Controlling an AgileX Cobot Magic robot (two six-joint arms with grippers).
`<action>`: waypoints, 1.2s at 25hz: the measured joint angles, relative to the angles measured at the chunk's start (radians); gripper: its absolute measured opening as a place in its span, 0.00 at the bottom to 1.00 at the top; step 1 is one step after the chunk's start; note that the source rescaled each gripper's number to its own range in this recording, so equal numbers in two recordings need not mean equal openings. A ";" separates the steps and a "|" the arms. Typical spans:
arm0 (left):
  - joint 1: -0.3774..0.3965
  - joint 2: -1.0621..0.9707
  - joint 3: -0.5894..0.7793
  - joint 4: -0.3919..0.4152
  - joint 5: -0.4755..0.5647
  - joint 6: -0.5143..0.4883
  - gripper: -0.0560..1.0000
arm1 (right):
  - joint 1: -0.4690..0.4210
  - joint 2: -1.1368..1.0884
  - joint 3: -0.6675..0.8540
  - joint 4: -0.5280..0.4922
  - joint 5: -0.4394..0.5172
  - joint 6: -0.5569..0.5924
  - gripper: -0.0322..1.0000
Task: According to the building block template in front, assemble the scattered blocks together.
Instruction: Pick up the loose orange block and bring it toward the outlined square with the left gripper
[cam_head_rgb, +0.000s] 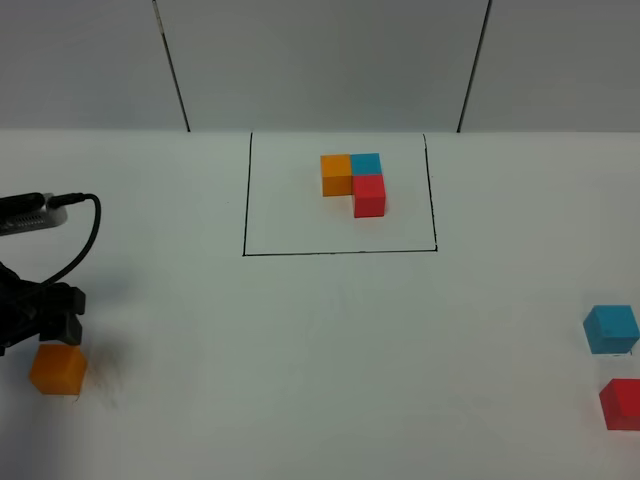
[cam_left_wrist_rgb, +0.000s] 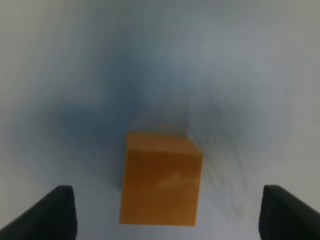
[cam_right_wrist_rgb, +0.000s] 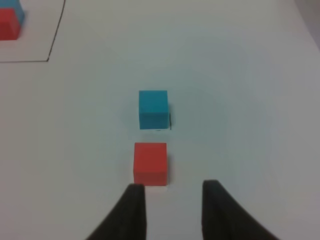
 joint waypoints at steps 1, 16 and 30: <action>0.000 0.017 0.000 -0.002 -0.004 0.001 0.64 | 0.000 0.000 0.000 0.000 0.000 0.000 0.03; 0.000 0.178 0.000 -0.009 -0.058 0.024 0.52 | 0.000 0.000 0.000 0.000 0.000 0.000 0.03; -0.215 0.178 -0.234 -0.011 0.086 0.595 0.06 | 0.000 0.000 0.000 0.000 0.000 0.000 0.03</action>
